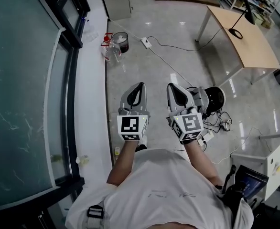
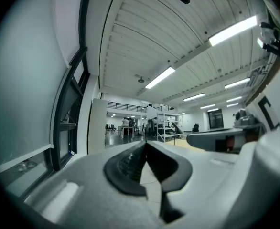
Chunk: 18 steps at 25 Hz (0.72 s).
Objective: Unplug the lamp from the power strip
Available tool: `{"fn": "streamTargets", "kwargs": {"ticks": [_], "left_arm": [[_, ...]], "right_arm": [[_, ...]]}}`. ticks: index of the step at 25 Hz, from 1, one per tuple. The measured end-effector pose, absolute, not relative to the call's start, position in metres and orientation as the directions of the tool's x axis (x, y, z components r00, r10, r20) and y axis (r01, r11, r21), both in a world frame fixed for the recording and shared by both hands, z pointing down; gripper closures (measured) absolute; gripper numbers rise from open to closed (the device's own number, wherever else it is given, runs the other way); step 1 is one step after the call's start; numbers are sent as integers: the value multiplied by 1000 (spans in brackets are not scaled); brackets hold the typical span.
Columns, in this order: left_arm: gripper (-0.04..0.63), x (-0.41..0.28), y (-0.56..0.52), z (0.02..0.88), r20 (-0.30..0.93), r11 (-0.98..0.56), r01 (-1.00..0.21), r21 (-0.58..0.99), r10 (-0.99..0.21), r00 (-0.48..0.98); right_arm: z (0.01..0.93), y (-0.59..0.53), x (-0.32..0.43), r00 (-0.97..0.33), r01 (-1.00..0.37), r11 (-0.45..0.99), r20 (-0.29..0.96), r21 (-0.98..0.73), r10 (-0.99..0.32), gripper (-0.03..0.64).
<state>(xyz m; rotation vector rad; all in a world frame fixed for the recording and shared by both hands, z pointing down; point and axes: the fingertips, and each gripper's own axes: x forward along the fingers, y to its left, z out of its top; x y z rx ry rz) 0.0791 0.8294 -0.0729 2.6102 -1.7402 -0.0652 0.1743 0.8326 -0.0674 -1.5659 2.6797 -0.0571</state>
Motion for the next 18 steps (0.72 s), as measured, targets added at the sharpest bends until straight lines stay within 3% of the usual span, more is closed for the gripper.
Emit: {"fn": "streamTargets", "kwargs": {"ticks": [18], "left_arm": [[594, -55, 785, -69, -62, -305, -950, 66, -952, 301]], "right_arm": [[-54, 781, 82, -410, -908, 406, 22, -102, -912, 617]]}}
